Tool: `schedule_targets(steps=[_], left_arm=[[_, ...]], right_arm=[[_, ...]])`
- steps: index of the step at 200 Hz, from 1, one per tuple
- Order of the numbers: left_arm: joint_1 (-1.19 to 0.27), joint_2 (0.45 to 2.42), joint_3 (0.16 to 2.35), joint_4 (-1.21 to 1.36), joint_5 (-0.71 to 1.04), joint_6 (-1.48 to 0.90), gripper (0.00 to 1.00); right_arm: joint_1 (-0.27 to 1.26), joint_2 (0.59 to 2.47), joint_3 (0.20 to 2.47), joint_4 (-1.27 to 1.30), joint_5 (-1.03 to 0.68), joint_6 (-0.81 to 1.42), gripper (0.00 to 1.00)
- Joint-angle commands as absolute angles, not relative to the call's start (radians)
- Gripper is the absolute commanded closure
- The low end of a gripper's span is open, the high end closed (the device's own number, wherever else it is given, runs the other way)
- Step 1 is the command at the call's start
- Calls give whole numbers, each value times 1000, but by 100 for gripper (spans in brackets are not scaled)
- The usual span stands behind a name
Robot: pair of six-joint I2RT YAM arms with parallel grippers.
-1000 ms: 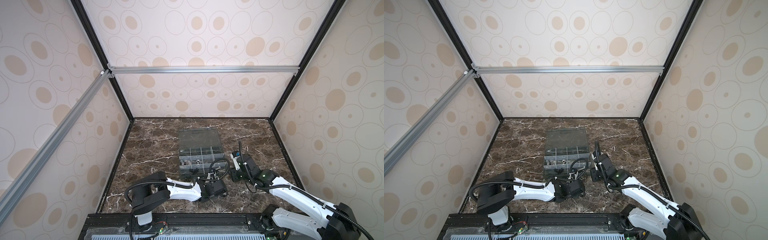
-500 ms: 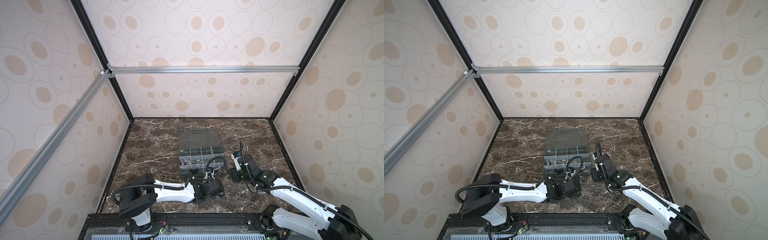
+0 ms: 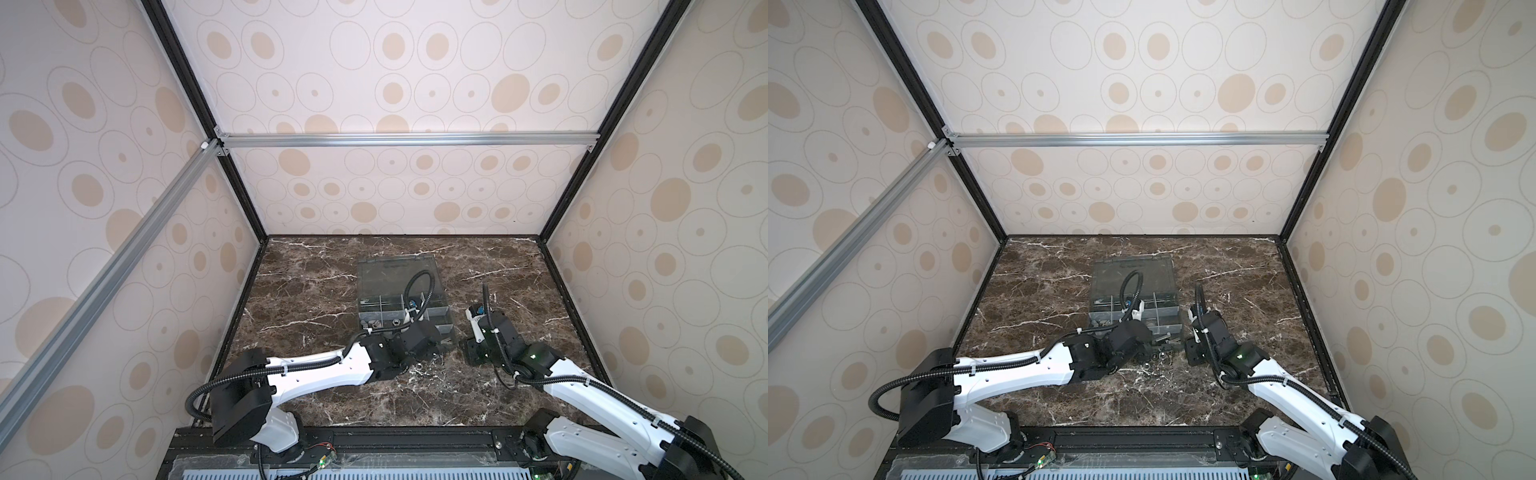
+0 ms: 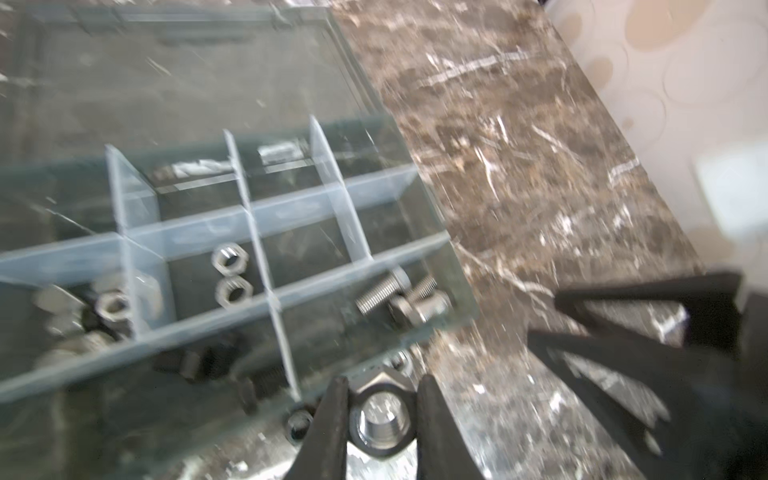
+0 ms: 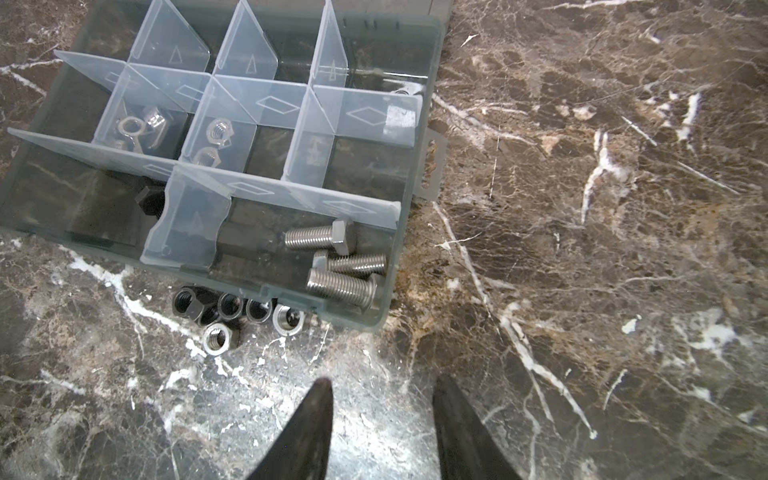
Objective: Sort the screws and nuts into containers
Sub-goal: 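Lift the hex nut with the left gripper over the hex nut compartment, then open the left gripper to drop the hex nut into the compartment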
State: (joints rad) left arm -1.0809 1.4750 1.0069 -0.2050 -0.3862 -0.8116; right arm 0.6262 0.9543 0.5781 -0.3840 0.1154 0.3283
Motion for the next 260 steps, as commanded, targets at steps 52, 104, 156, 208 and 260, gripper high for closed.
schedule_targets(steps=[52,104,156,208,260], left_arm=[[-856,1525,1088,-123,-323,-668,78],[-772,1626,1132,-130,-255,-652,79],[-765,1596,1058,-114,-231,-681,79],[-764,1599,977,-60,-181,-697,77],[-760,1580,957,-71,-201,-698,43]], right_arm=[[614,841,510,-348,137,318,56],[614,874,530,-323,129,322,56],[614,913,554,-340,142,333,56],[614,898,561,-385,178,338,56],[614,918,565,-390,165,376,56]])
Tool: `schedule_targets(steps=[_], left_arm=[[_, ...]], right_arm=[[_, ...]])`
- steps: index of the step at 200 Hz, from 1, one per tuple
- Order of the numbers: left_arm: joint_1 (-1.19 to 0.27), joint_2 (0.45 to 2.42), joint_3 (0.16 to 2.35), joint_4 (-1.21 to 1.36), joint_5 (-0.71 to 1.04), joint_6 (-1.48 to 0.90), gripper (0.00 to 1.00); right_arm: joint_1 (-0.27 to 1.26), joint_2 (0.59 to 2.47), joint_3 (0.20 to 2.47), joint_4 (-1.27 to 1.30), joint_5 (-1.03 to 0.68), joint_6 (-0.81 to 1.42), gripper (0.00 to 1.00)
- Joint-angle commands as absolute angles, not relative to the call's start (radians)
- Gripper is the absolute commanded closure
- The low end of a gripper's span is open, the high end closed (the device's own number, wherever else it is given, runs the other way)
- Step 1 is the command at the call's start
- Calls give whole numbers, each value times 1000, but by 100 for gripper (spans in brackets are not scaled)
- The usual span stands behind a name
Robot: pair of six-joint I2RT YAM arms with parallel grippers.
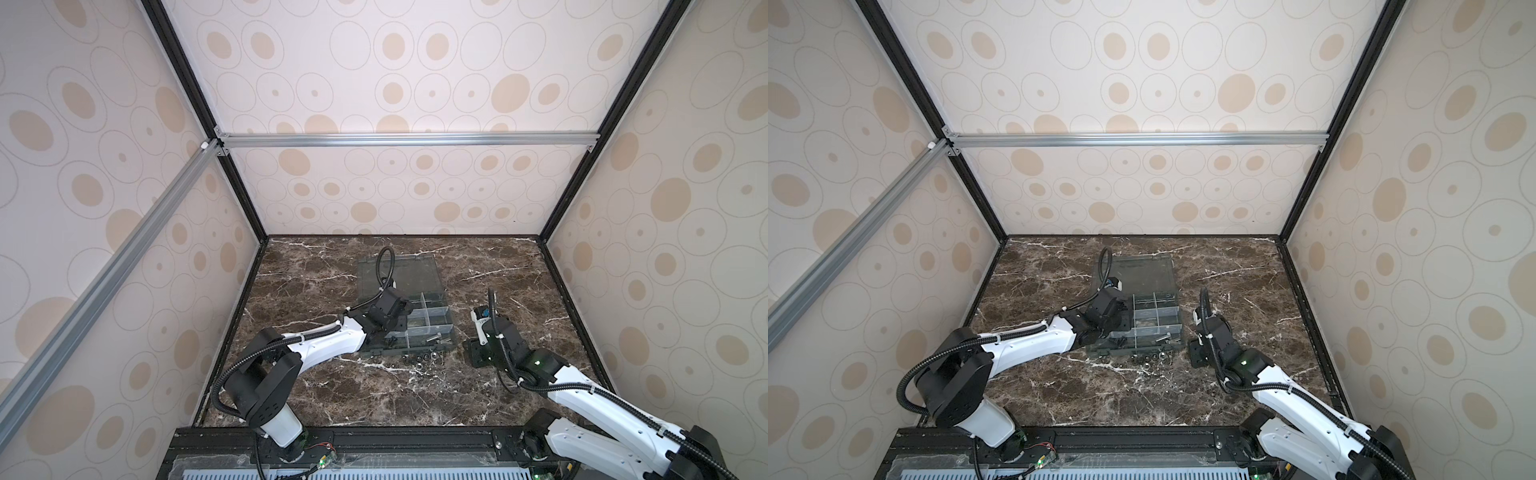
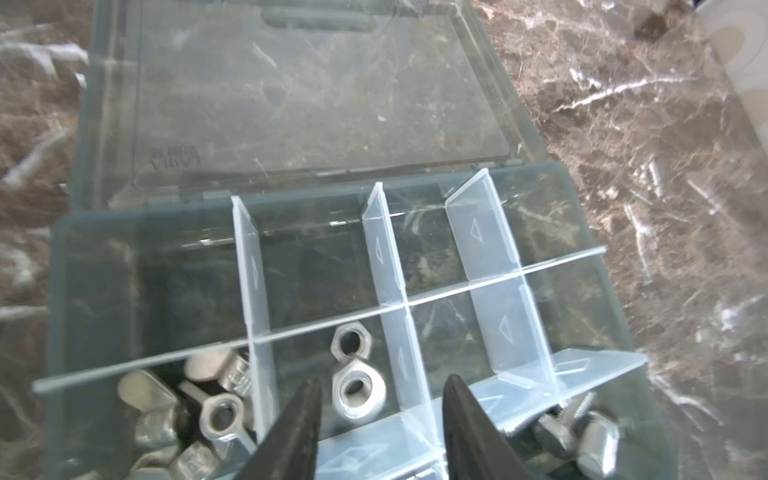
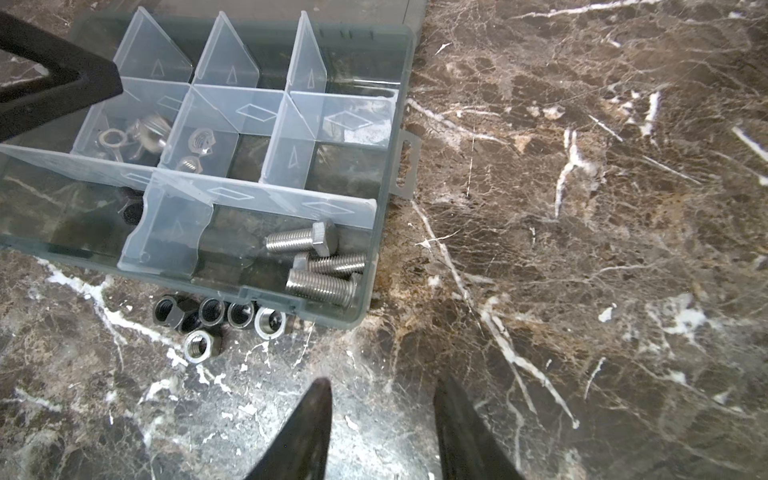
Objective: Sort the screws and nuts into containers
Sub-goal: 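Open the left gripper to drop the hex nut into the compartment, then draw the left gripper back while the right gripper moves toward the box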
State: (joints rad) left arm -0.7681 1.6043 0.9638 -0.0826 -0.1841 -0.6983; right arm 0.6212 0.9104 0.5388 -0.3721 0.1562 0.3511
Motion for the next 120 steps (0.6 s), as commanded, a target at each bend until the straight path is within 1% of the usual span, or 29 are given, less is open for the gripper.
schedule_targets(steps=[1,59,120], left_arm=[[-760,1578,956,-70,-201,-697,43],[-758,1513,931,-67,-189,-705,39],[-757,1363,795,-2,-173,-772,34]], right_arm=[[614,918,566,-391,166,376,56],[614,920,582,-437,173,380,56],[615,900,563,-456,122,390,56]])
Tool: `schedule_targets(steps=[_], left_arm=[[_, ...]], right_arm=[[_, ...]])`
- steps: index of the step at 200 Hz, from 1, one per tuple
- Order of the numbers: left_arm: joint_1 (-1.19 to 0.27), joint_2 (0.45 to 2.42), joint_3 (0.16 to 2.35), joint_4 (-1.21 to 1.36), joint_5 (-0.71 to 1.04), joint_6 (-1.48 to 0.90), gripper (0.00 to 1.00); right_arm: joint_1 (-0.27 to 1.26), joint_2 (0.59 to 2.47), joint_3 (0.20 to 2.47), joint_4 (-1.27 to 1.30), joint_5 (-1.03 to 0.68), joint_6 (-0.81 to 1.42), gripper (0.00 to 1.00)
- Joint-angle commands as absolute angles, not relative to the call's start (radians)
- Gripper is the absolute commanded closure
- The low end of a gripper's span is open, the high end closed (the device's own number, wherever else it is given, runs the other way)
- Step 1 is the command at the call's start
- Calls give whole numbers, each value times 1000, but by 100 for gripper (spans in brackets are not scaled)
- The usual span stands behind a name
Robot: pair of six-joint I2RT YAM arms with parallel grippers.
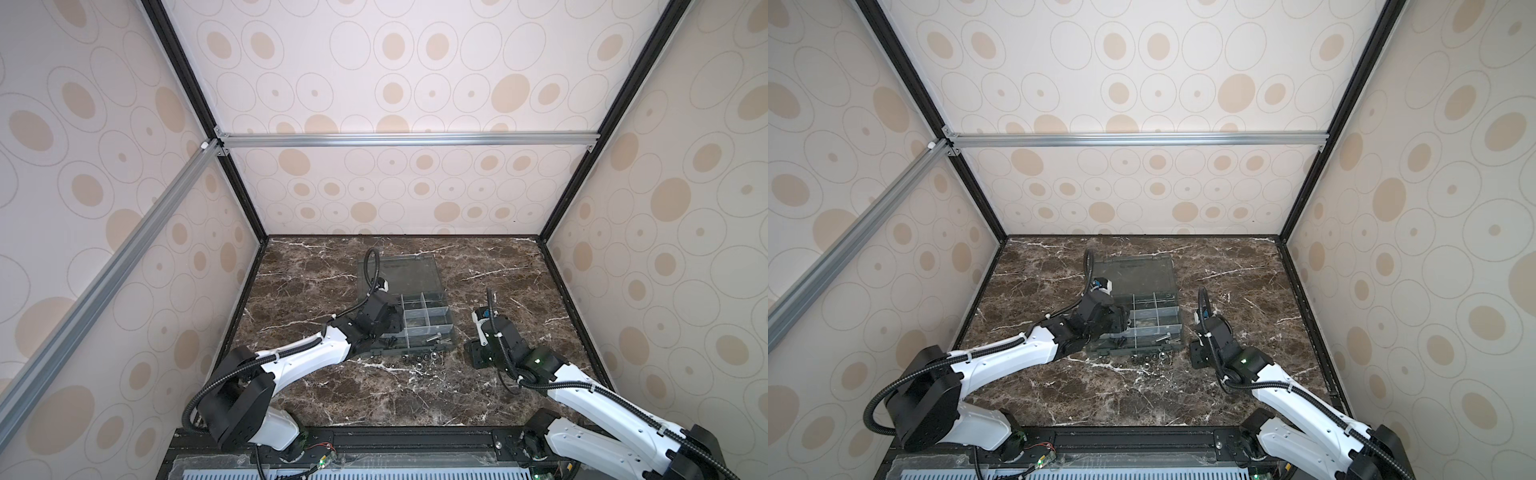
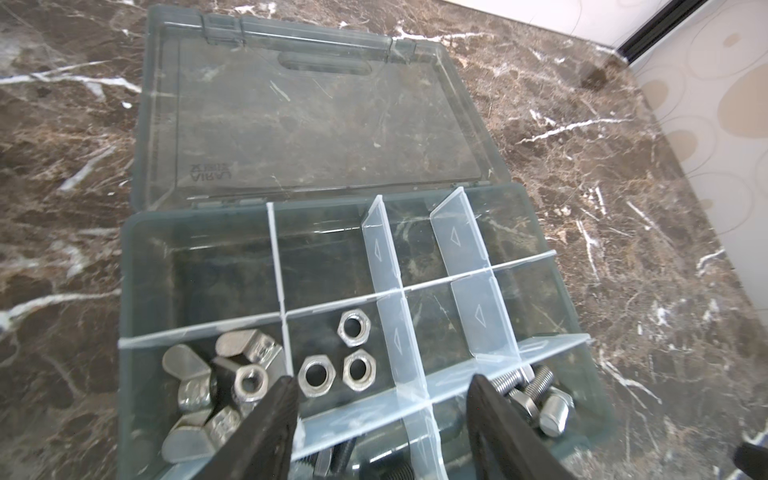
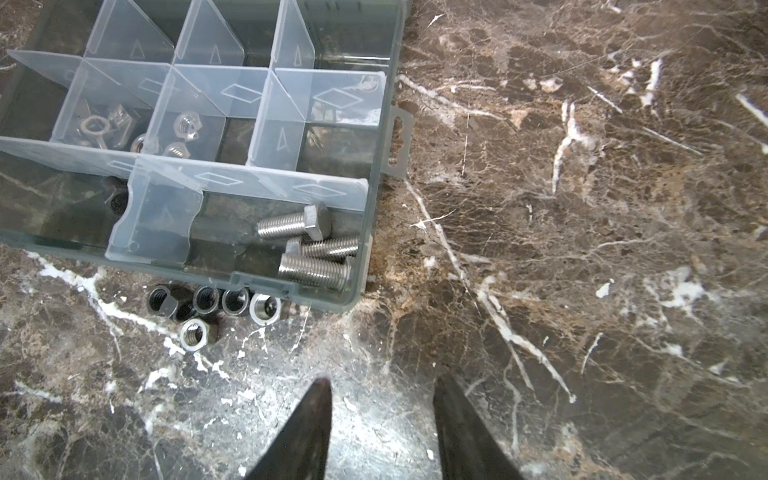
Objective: Sort the screws and nuts into containers
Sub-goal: 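Draw the left gripper back while the right gripper moves toward the box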
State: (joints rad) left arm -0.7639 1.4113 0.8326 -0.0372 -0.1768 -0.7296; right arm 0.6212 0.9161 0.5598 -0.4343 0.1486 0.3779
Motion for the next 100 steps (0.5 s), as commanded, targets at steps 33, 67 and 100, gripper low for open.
schedule_targets(steps=[33,67,100], left_arm=[[-758,1332,752,19,-151,-798,32],[-757,1317,728,34,-148,-824,31],[-758,1300,711,48,-144,-831,30]], right_arm=[[614,912,554,-442,69,396,55],[614,918,531,-423,49,414,55],[615,914,513,-415,20,429,55]])
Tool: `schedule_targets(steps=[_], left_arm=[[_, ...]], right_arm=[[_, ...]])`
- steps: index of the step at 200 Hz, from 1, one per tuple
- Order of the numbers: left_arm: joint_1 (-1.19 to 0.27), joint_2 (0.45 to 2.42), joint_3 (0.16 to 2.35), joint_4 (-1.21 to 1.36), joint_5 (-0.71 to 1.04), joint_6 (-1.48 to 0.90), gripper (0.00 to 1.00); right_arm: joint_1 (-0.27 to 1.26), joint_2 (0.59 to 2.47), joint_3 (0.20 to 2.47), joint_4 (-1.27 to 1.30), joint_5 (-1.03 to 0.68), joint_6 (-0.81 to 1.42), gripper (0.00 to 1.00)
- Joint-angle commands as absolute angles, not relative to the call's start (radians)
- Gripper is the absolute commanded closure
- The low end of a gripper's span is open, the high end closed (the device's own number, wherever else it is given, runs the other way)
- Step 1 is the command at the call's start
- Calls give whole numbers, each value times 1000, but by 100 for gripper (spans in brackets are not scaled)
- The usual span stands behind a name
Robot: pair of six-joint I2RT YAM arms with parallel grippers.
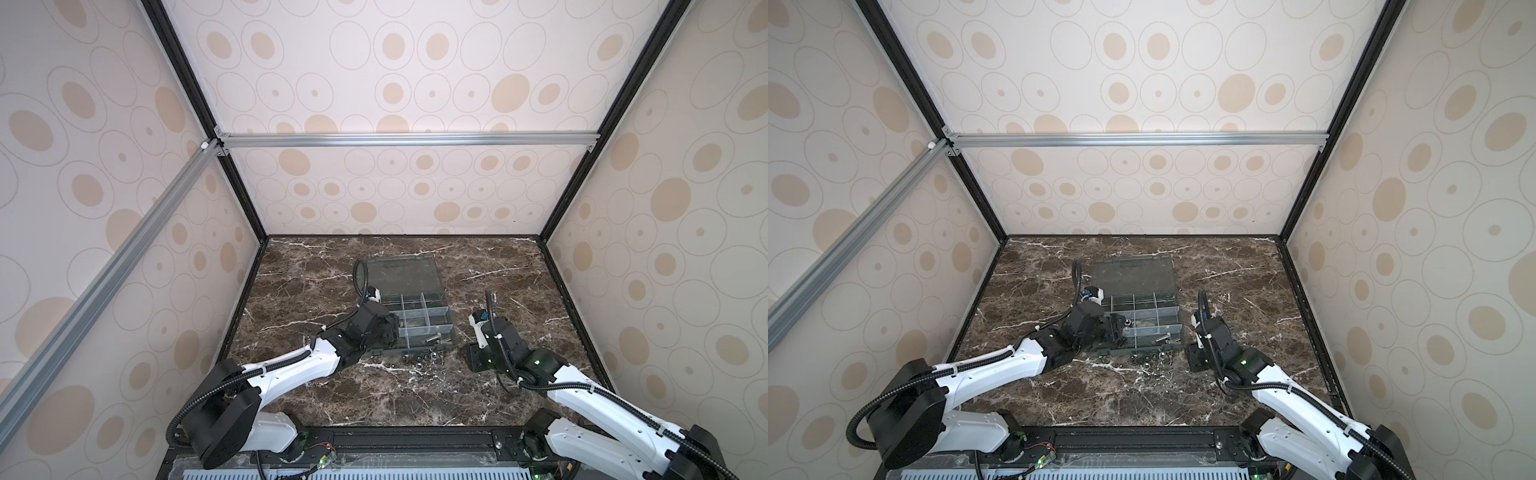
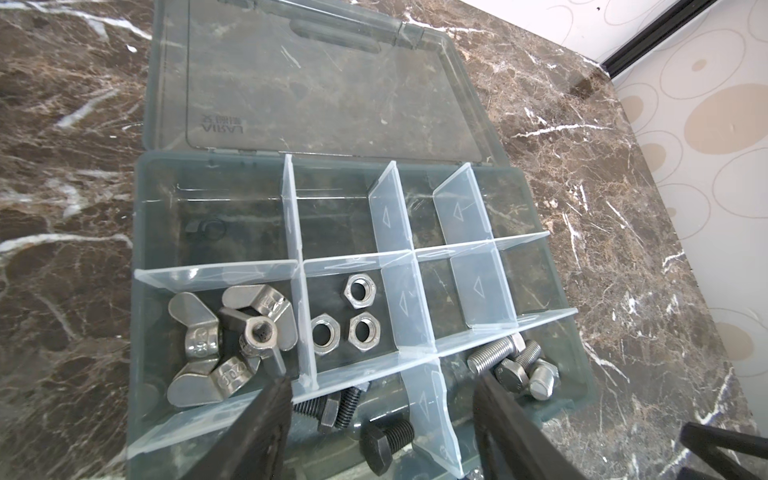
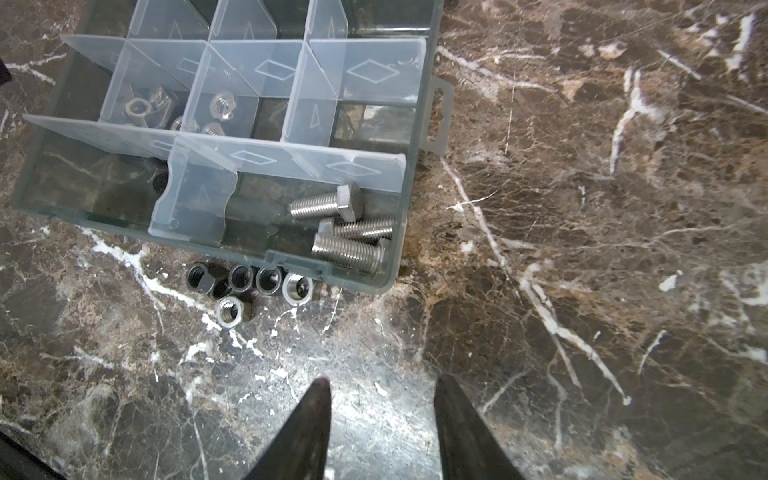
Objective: Sort the screws and nuts into containers
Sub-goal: 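Draw the left gripper back while the right gripper moves toward the box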
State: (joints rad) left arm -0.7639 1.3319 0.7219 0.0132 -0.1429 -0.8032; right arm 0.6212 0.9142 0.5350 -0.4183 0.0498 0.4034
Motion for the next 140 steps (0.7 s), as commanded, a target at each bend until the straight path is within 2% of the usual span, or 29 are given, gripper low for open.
schedule_targets(steps=[1,74,140], left_arm=[[-758,1300,709,48,-144,-832,30],[-758,1302,687,80,-133,-849,30],[-758,1288,670,76,-130,-862,29]], right_arm=[[615,914,513,-415,19,429,55],[624,922,479,-393,-8,458,55],[733,1015,468,-319,66,498,54]])
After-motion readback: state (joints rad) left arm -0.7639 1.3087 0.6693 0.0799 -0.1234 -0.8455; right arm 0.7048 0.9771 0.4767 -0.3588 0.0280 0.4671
